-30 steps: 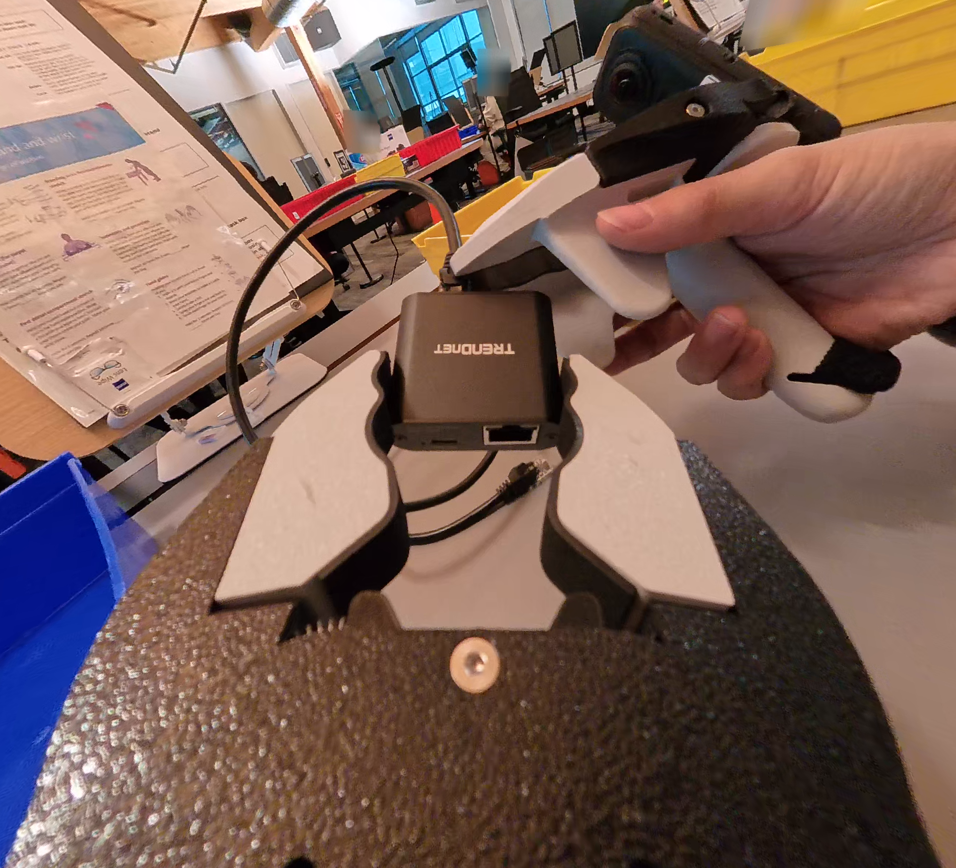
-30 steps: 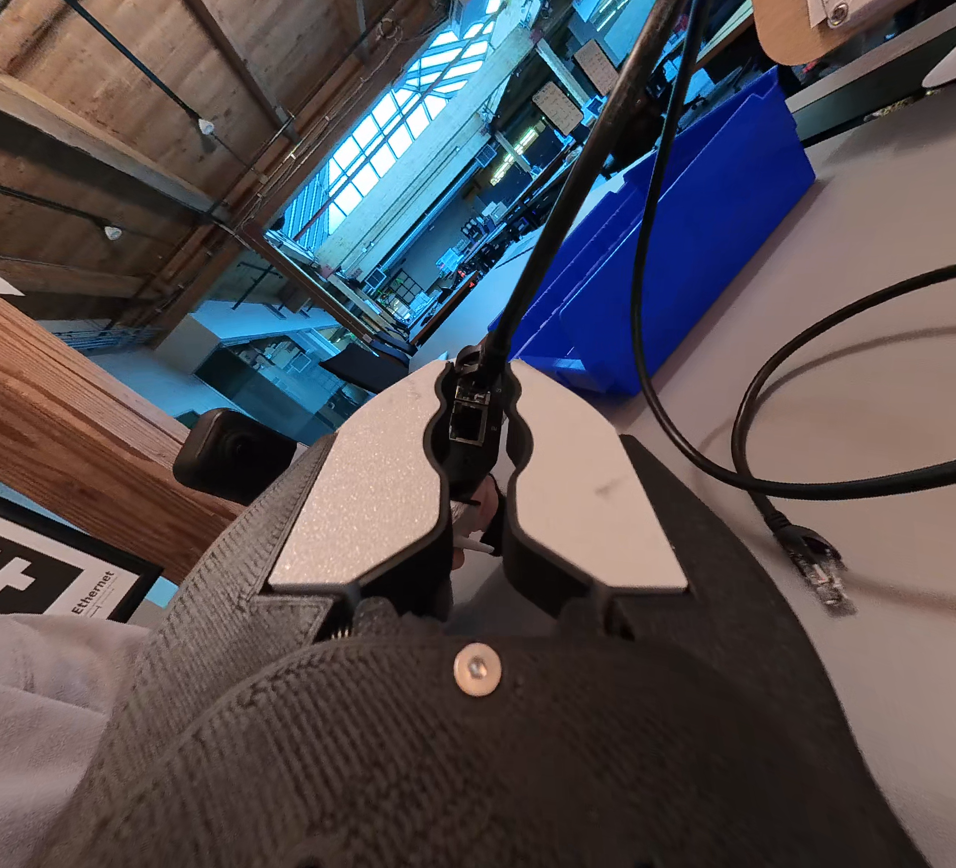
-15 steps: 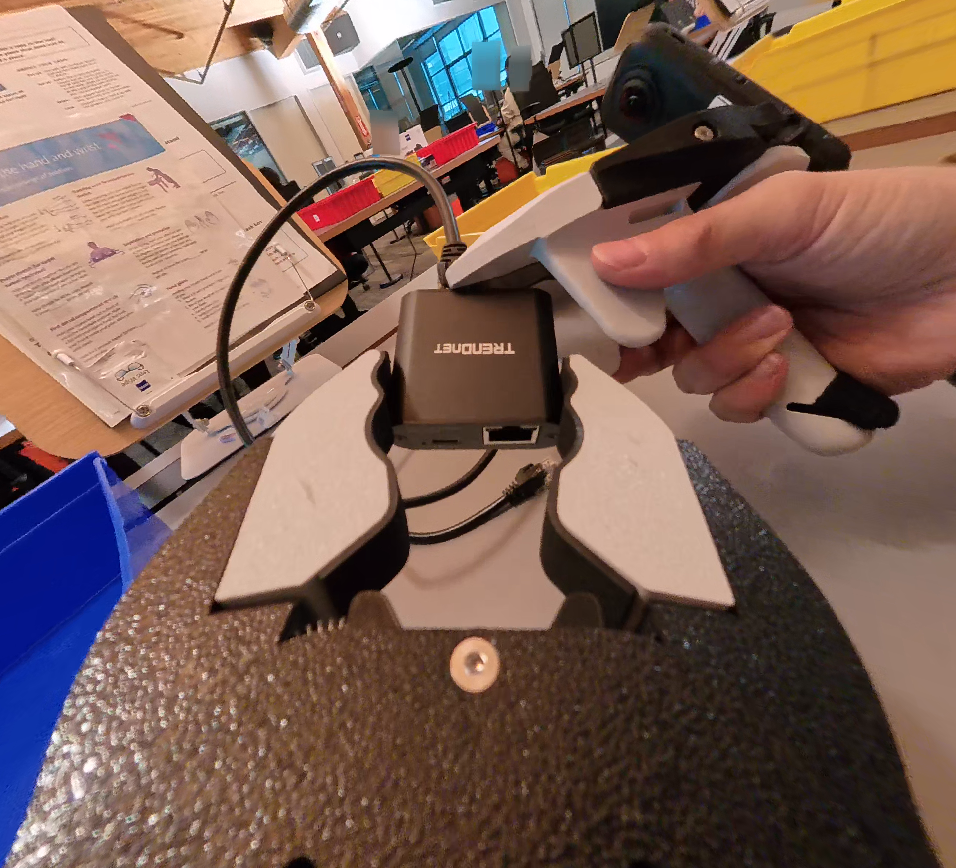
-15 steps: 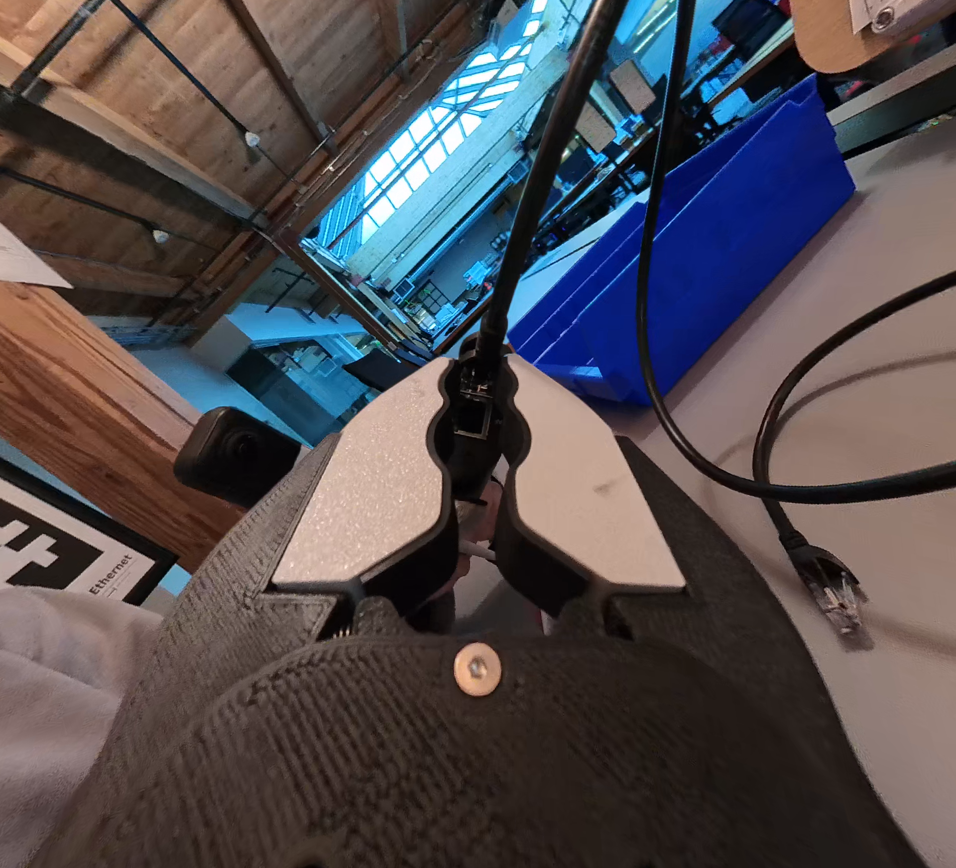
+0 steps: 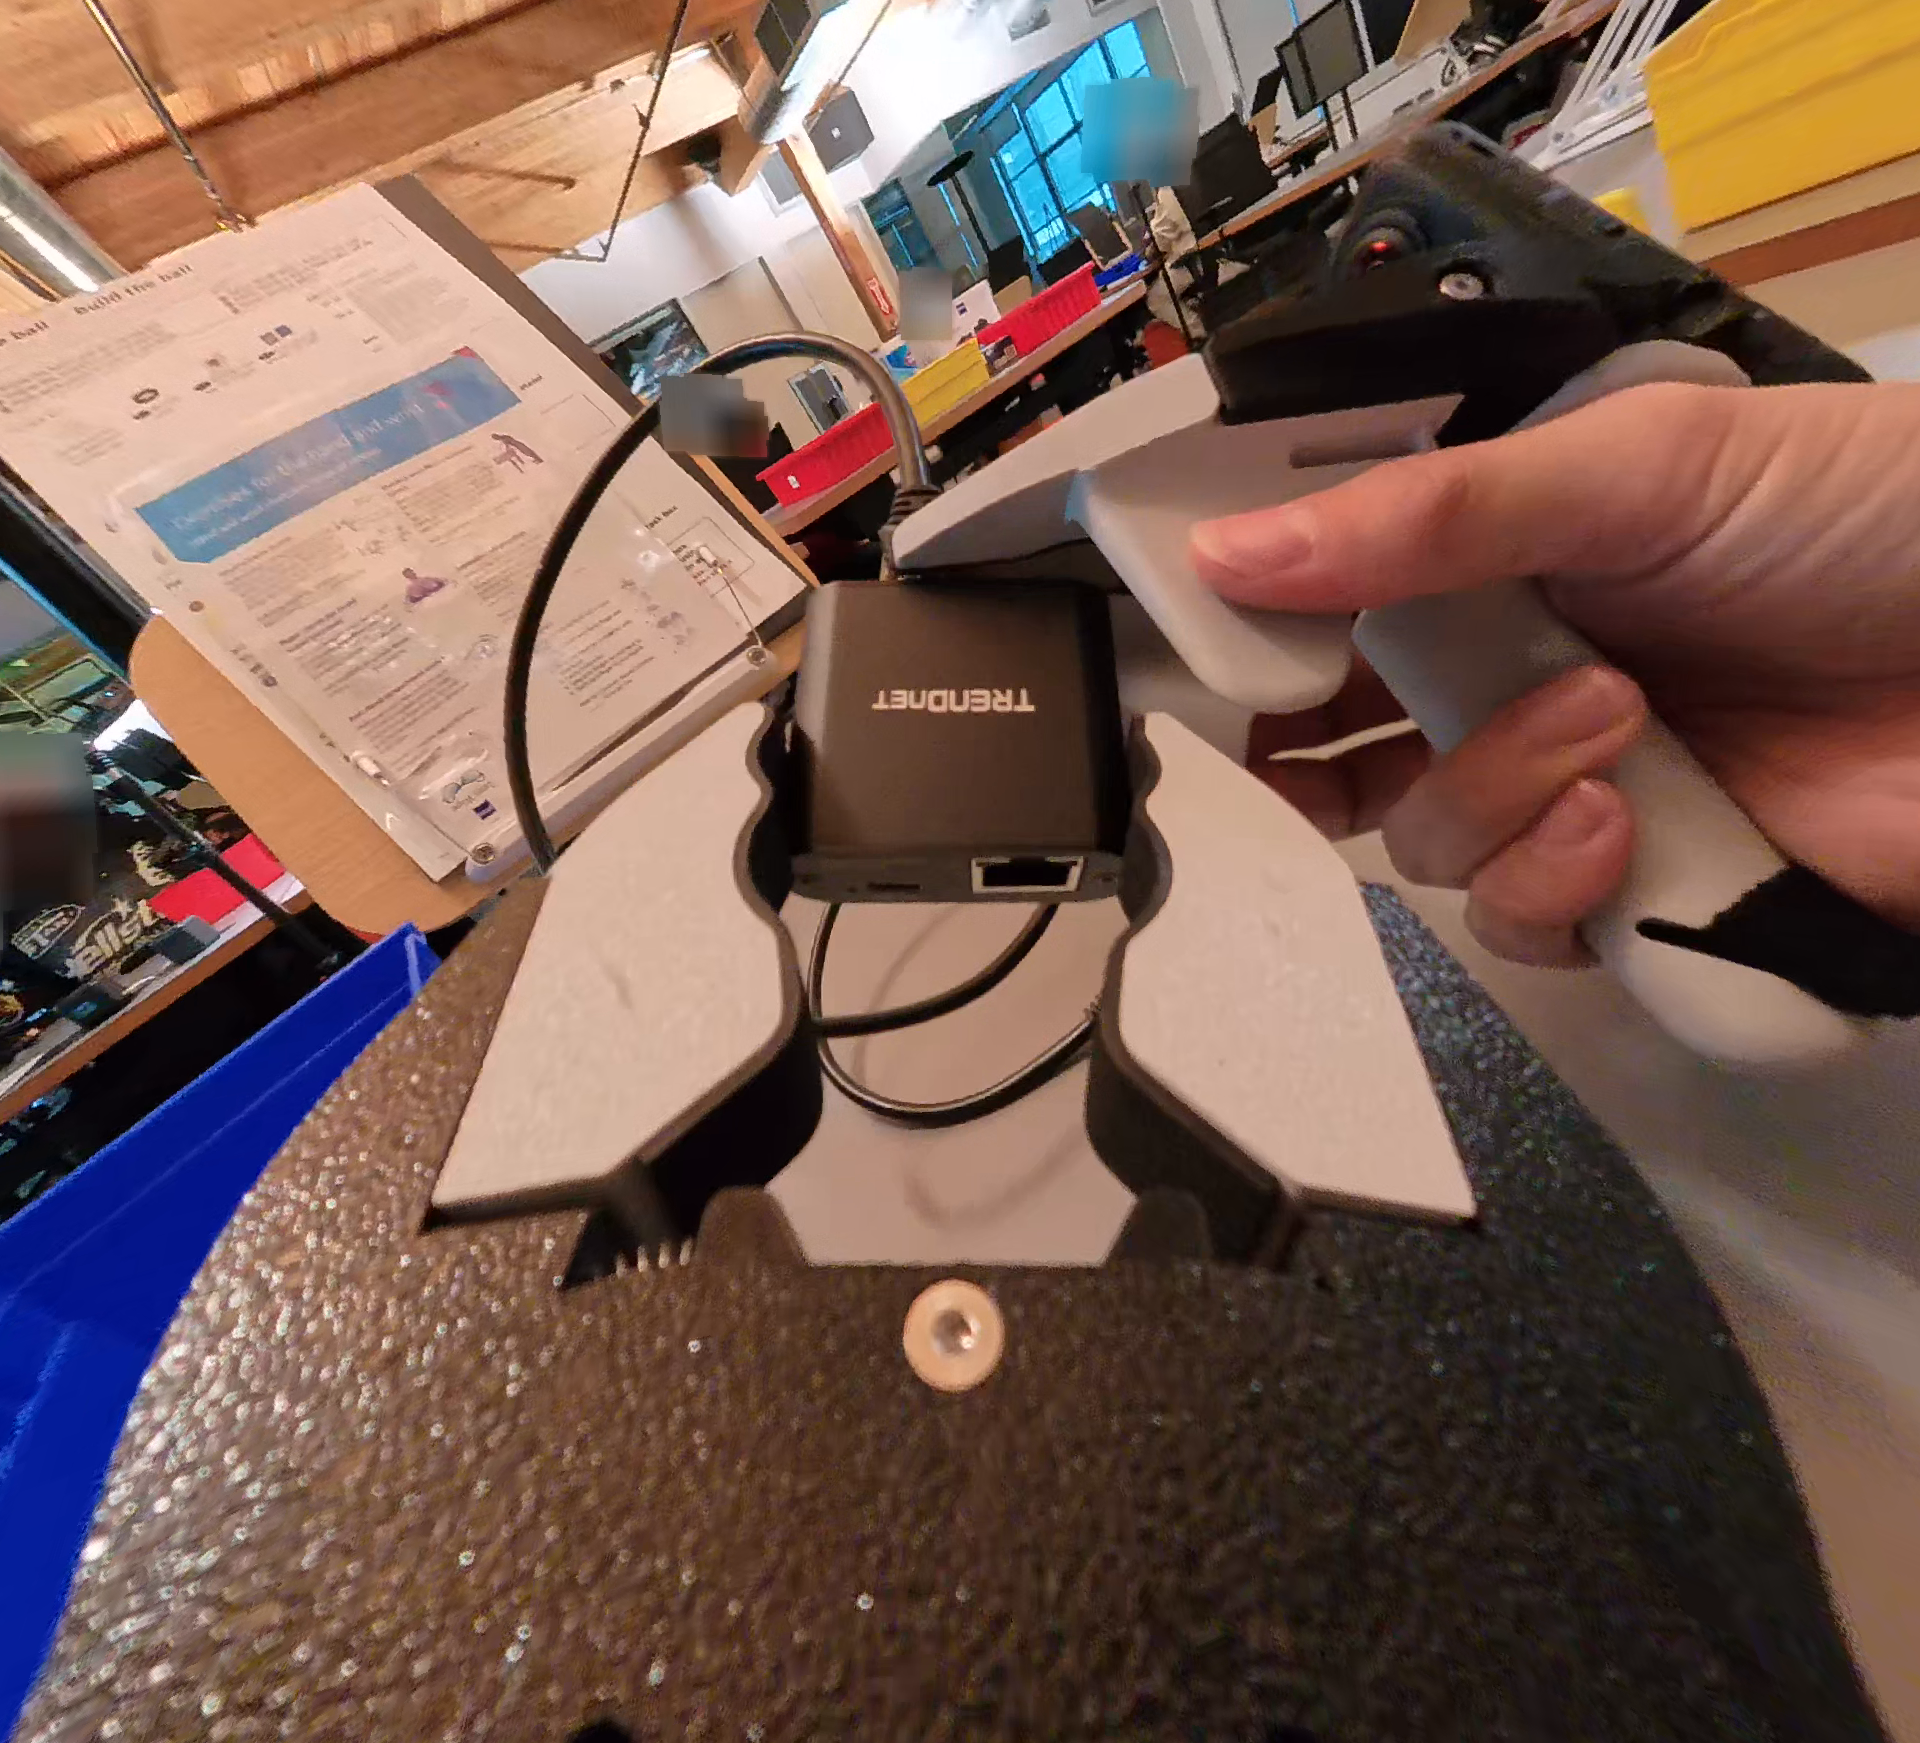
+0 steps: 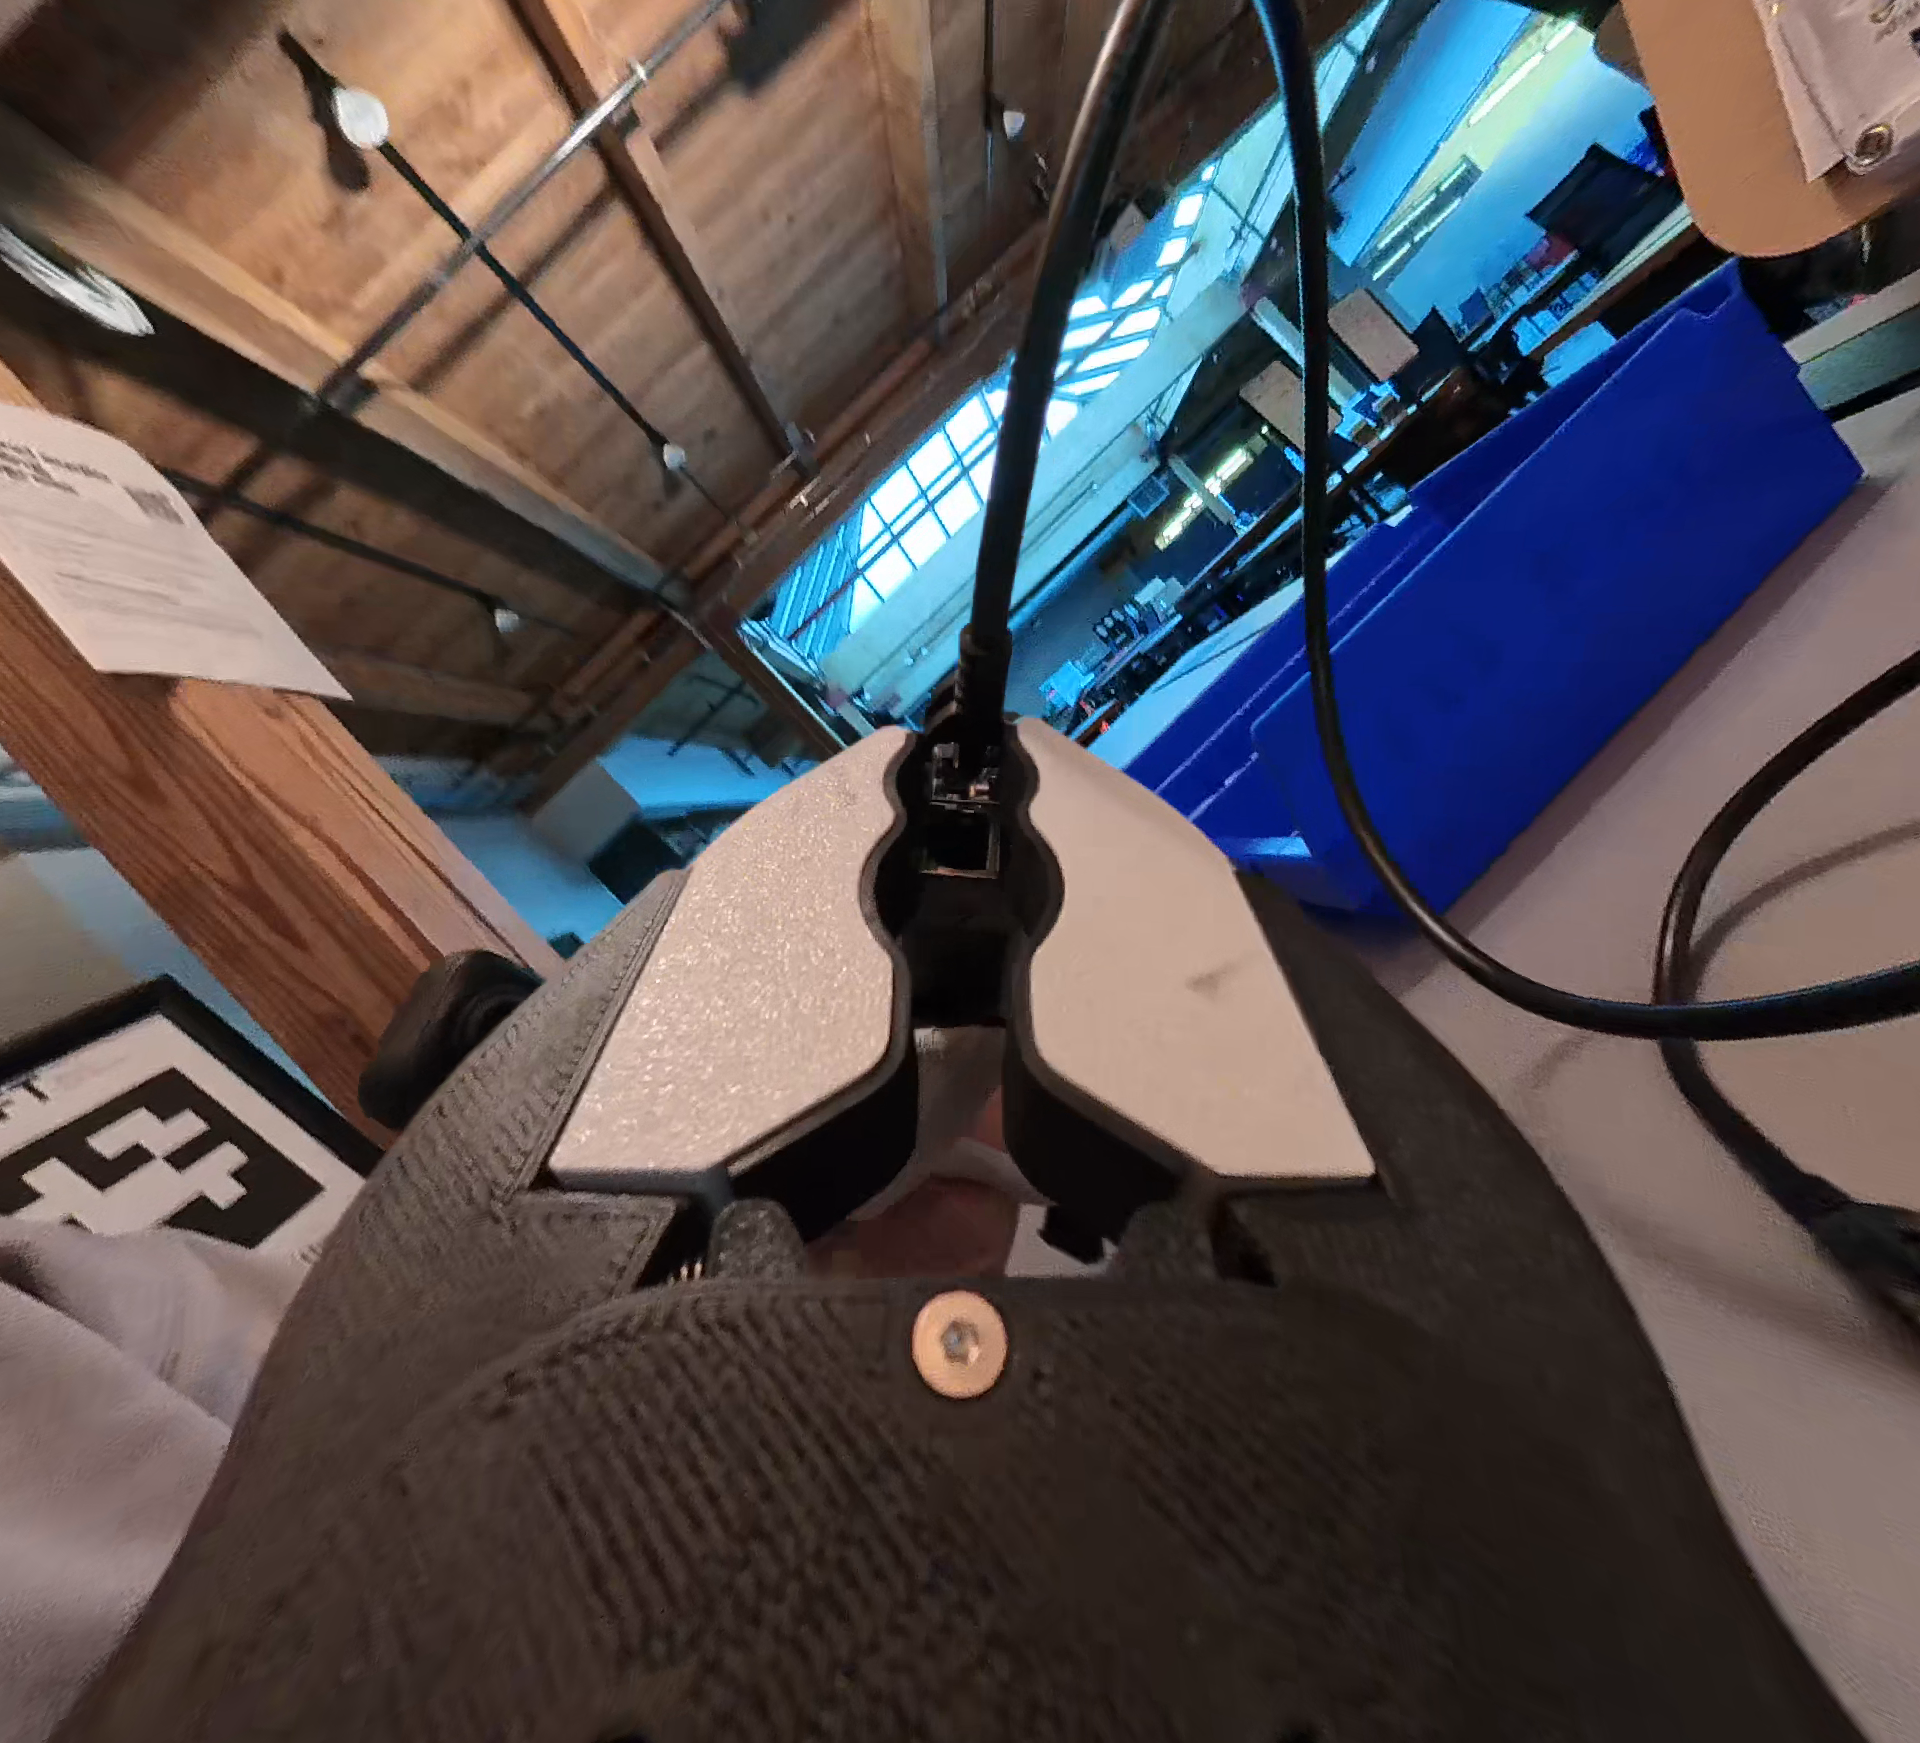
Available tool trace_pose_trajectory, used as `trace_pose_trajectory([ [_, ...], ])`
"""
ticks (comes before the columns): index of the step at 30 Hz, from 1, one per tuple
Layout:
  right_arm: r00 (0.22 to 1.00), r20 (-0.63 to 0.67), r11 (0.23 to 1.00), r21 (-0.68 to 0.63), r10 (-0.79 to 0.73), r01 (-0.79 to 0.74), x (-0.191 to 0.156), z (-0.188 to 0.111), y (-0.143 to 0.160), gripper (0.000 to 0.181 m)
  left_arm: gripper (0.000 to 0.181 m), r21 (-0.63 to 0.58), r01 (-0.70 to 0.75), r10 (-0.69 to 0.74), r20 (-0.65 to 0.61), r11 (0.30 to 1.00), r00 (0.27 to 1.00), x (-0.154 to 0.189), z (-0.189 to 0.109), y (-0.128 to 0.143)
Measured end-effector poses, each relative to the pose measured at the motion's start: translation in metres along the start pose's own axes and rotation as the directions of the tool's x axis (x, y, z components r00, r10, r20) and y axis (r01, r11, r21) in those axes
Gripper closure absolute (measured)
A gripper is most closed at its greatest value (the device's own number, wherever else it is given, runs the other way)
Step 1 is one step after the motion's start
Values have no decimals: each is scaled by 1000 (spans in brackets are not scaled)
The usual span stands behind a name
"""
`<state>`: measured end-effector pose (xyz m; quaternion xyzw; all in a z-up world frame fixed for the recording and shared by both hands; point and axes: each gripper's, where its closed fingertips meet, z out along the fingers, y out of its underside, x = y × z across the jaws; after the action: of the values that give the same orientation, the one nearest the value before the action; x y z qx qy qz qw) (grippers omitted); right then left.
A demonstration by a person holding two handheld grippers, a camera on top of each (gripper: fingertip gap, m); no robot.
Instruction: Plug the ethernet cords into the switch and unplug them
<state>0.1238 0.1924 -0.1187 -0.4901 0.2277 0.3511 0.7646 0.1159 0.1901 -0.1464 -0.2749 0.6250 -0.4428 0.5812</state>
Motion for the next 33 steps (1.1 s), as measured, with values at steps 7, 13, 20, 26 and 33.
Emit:
trace_pose_trajectory([
  [7, 998, -40, 999, 19, 52, -51, 0, 3, 0, 168, 120, -8, -8, 9, 27, 1000, 1000, -3, -1, 1],
  [13, 994, -32, 994, 46, 100, -99, 0, 3, 0, 168, 120, -13, -1, 2, 29, 1000, 1000, -4, -1, 1],
  [20, 997, -66, 999, 15, 41, -40, 4, 2, 2, 168, 120, -22, 36, -35, 17, 999, 999, -2, 1, 4],
  [26, 997, -78, 1000, 4, -11, 12, 12, -4, 7, 168, 120, -43, 18, -18, 12, 999, 1000, 3, 3, 10],
  [33, 995, -41, 995, -36, -96, 95, 8, -4, 6, 169, 120, -14, -12, 12, 6, 1000, 1000, 3, 2, 6],
])
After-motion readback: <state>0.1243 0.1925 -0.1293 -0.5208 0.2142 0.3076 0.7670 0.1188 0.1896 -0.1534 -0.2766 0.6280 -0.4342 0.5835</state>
